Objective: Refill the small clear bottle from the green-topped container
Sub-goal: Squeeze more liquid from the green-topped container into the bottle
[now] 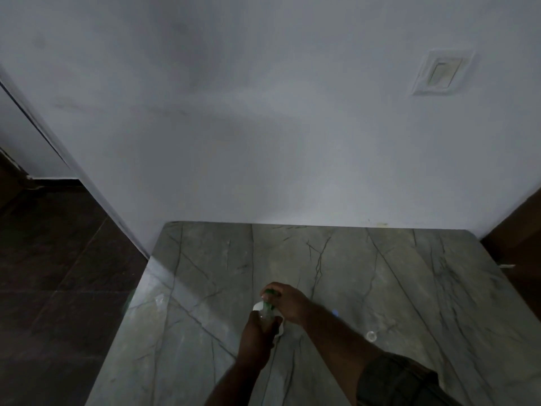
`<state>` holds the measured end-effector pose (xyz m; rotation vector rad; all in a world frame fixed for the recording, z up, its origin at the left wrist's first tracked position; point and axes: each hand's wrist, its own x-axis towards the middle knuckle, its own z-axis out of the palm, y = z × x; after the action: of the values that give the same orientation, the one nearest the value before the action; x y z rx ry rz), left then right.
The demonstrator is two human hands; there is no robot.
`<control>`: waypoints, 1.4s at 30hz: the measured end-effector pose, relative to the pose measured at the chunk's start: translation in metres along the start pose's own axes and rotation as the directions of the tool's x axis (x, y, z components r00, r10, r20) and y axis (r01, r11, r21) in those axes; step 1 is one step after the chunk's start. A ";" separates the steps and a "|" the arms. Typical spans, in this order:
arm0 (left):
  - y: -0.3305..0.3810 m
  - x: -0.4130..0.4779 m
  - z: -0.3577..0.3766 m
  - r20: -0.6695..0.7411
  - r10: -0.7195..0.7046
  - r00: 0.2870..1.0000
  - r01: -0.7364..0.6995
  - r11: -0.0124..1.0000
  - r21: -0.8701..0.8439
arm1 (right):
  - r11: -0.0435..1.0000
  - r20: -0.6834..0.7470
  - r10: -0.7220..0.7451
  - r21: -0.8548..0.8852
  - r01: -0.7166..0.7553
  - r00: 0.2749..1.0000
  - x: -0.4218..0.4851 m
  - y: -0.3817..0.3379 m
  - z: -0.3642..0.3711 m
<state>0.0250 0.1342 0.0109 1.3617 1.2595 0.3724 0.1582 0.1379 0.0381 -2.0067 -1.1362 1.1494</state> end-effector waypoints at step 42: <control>0.005 -0.002 0.001 0.009 0.032 0.999 -0.032 0.998 -0.052 | 1.000 -0.001 0.004 0.005 -0.004 1.000 0.001 -0.003 -0.003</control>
<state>0.0273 0.1337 0.0156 1.3394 1.2135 0.4174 0.1599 0.1406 0.0414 -2.0063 -1.1280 1.1528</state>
